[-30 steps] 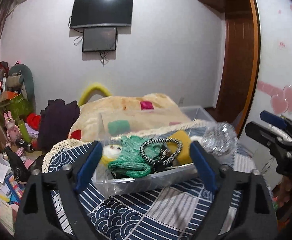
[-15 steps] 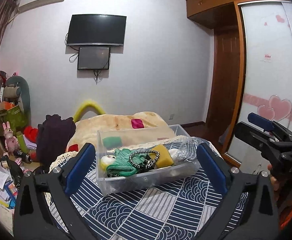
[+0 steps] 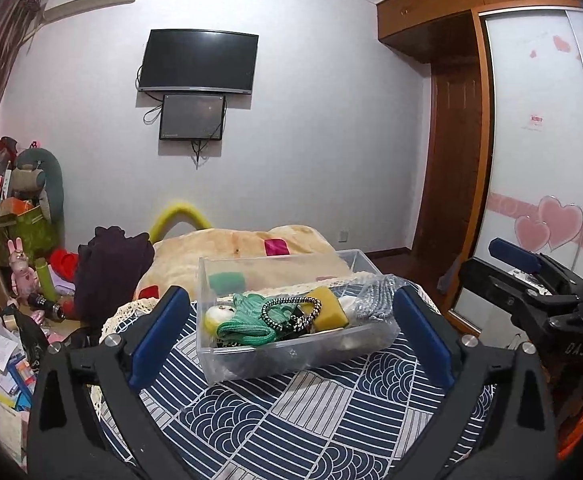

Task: Organize soft objects

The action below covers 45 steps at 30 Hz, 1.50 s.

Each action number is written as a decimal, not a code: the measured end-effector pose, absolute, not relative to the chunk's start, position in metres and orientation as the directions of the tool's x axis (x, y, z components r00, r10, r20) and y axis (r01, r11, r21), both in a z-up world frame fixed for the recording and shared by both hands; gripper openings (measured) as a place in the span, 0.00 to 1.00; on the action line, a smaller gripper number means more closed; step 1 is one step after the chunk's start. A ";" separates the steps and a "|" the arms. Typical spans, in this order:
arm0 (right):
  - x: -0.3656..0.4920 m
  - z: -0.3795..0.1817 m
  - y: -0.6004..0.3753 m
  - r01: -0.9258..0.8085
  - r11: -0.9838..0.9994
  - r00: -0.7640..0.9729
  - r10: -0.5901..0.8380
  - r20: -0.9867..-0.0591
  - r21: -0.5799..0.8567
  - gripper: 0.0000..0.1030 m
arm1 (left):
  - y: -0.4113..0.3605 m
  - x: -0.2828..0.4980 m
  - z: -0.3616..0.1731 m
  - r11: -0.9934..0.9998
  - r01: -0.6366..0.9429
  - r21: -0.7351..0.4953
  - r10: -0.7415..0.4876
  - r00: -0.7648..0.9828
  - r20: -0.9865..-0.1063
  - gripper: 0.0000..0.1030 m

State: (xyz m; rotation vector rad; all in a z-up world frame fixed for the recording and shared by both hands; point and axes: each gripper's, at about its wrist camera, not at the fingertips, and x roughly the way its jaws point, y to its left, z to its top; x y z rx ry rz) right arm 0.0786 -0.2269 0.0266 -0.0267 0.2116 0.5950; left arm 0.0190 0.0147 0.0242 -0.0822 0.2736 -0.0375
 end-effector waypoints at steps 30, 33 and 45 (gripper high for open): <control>0.074 0.027 -0.225 -0.563 0.826 0.805 0.557 -0.204 0.032 1.00 | 0.014 0.020 0.023 0.996 0.034 -0.085 -0.056 0.962 -0.267 1.00; 0.073 0.027 -0.225 -0.565 0.825 0.804 0.559 -0.203 0.033 1.00 | 0.015 0.019 0.023 0.996 0.035 -0.086 -0.056 0.963 -0.264 1.00; 0.070 0.027 -0.224 -0.565 0.824 0.802 0.560 -0.209 0.036 1.00 | 0.015 0.020 0.022 0.995 0.037 -0.092 -0.061 0.961 -0.269 1.00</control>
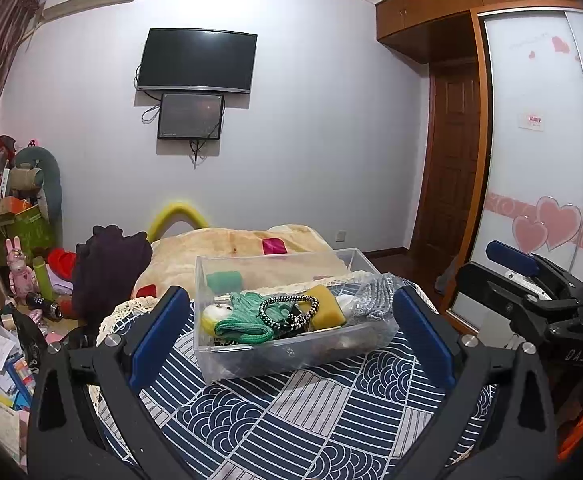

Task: Organize soft objects

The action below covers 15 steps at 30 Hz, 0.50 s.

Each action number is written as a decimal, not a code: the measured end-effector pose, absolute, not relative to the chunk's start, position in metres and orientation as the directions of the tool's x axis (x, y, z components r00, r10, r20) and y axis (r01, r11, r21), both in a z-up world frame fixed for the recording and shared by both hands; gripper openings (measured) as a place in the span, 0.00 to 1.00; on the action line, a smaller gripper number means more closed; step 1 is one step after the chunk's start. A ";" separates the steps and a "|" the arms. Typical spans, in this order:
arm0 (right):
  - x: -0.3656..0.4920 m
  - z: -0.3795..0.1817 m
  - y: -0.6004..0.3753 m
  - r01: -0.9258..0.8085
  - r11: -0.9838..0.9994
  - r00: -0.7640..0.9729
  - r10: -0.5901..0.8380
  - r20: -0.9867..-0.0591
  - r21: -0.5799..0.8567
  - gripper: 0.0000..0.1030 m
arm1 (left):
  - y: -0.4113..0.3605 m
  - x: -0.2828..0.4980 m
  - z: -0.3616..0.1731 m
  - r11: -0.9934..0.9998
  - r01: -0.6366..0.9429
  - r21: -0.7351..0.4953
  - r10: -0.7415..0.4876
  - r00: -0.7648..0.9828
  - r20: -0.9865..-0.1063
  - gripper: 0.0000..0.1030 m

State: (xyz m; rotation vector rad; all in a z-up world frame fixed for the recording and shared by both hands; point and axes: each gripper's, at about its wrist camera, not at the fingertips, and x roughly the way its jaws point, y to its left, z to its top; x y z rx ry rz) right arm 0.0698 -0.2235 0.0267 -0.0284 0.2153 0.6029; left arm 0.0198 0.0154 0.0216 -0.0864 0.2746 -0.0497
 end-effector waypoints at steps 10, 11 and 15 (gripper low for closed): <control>0.071 0.027 -0.223 -0.566 0.823 0.800 0.561 -0.212 0.039 1.00 | 0.016 0.020 0.022 0.994 0.048 -0.102 -0.074 0.959 -0.272 1.00; 0.071 0.027 -0.223 -0.566 0.823 0.800 0.561 -0.212 0.040 1.00 | 0.016 0.020 0.022 0.993 0.047 -0.104 -0.074 0.959 -0.272 1.00; 0.072 0.027 -0.223 -0.568 0.822 0.799 0.563 -0.214 0.042 1.00 | 0.017 0.019 0.022 0.993 0.044 -0.108 -0.072 0.960 -0.271 1.00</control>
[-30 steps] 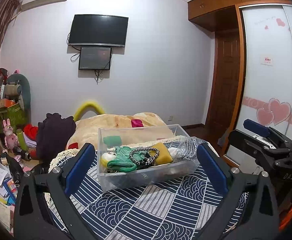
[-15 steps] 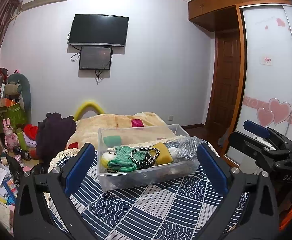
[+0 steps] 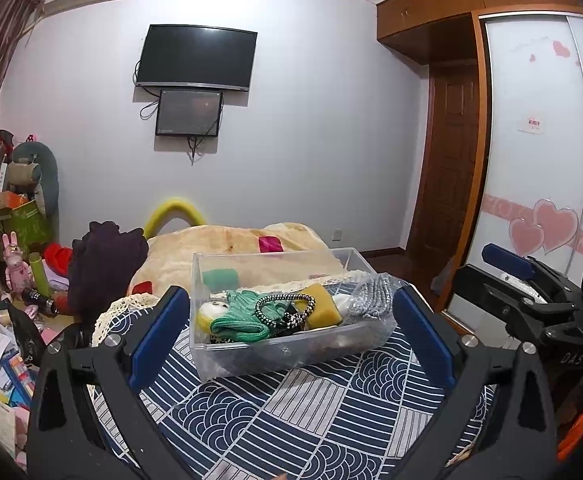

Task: Organize soft objects

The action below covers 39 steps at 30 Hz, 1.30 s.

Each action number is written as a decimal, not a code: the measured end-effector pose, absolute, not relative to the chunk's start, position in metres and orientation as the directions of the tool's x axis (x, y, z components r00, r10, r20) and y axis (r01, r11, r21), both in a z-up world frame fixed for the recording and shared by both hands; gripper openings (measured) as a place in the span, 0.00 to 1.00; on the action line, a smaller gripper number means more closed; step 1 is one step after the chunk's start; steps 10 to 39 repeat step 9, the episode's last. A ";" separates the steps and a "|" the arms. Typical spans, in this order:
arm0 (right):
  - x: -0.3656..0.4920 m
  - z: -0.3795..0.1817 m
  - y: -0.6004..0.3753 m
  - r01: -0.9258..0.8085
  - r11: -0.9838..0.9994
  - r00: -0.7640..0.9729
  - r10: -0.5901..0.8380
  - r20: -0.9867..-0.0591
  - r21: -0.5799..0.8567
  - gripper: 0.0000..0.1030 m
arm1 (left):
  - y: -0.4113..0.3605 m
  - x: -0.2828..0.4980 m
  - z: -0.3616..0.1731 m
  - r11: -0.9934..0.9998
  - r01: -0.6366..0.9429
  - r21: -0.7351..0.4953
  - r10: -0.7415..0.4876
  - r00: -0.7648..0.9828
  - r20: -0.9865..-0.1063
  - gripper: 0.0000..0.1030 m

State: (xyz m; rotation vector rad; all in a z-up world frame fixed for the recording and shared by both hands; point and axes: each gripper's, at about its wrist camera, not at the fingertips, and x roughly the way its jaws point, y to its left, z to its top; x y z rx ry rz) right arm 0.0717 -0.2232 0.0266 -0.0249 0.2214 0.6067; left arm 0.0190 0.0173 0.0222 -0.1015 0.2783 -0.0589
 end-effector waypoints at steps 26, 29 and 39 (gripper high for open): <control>0.074 0.025 -0.220 -0.573 0.818 0.792 0.568 -0.223 0.047 1.00 | 0.015 0.019 0.022 0.995 0.043 -0.089 -0.066 0.959 -0.275 1.00; 0.074 0.025 -0.220 -0.573 0.818 0.792 0.568 -0.223 0.047 1.00 | 0.015 0.019 0.022 0.995 0.043 -0.089 -0.066 0.959 -0.275 1.00; 0.074 0.025 -0.220 -0.573 0.818 0.792 0.568 -0.223 0.047 1.00 | 0.015 0.019 0.022 0.995 0.043 -0.089 -0.066 0.959 -0.275 1.00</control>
